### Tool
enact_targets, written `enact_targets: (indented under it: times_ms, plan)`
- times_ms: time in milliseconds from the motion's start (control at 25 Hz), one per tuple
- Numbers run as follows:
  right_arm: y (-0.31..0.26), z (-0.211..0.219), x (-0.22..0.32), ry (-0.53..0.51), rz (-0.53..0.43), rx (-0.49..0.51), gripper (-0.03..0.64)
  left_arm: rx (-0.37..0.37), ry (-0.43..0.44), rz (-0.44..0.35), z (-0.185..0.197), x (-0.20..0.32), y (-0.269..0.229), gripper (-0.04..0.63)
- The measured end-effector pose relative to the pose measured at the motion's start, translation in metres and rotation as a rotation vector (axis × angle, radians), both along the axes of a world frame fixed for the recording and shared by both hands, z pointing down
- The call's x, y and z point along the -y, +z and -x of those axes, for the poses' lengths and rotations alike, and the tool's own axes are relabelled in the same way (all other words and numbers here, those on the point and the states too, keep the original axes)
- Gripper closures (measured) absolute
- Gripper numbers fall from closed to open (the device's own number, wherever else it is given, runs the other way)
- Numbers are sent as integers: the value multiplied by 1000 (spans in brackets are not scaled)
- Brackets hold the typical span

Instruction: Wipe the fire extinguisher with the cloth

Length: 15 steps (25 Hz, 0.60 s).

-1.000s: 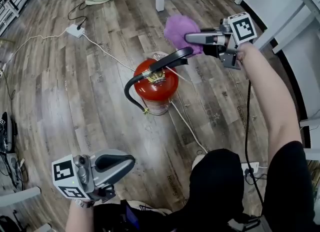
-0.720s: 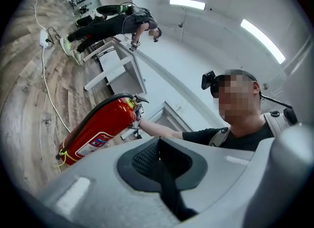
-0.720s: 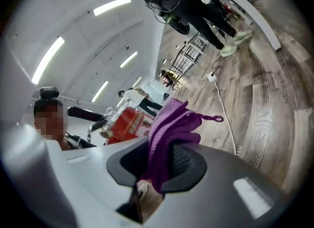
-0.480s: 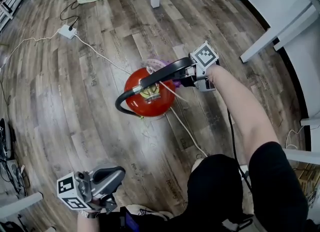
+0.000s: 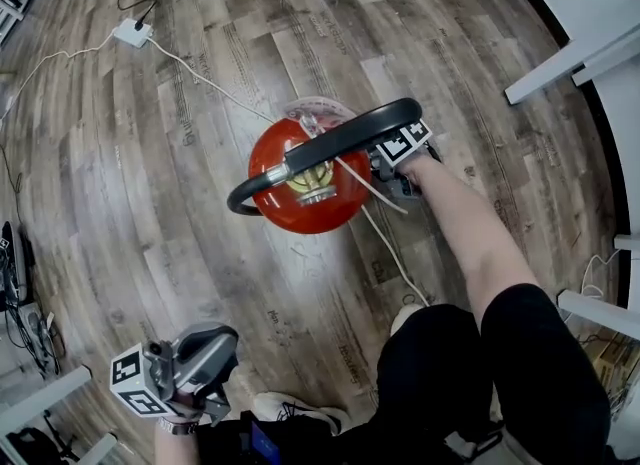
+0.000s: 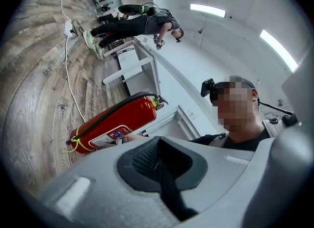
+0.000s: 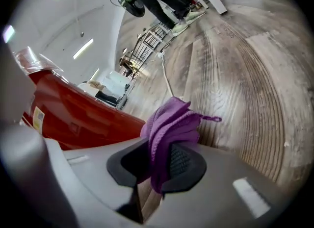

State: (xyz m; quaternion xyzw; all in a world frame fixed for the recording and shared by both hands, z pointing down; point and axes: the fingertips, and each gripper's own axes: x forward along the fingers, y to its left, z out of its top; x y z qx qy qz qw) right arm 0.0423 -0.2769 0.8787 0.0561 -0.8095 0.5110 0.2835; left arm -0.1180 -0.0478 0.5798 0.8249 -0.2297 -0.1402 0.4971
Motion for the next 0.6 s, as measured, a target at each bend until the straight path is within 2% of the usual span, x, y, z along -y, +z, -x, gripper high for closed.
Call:
enact_targets:
  times_ms: [160,280,400,600]
  plan:
    - [28,-6,-7,42,-13,-49,549,-16,-27,8,3,4,0,597]
    - [33,-9,-8,71,-24,-46,549,-19,-16,5,2,5,3,597]
    - [10,-7,-7,93,-48,20,549,-24,7,-4,-3,3,3,597]
    - [-65,-1,2,148,-108,204,548,-27,29,-27,-4,-6,-1,597]
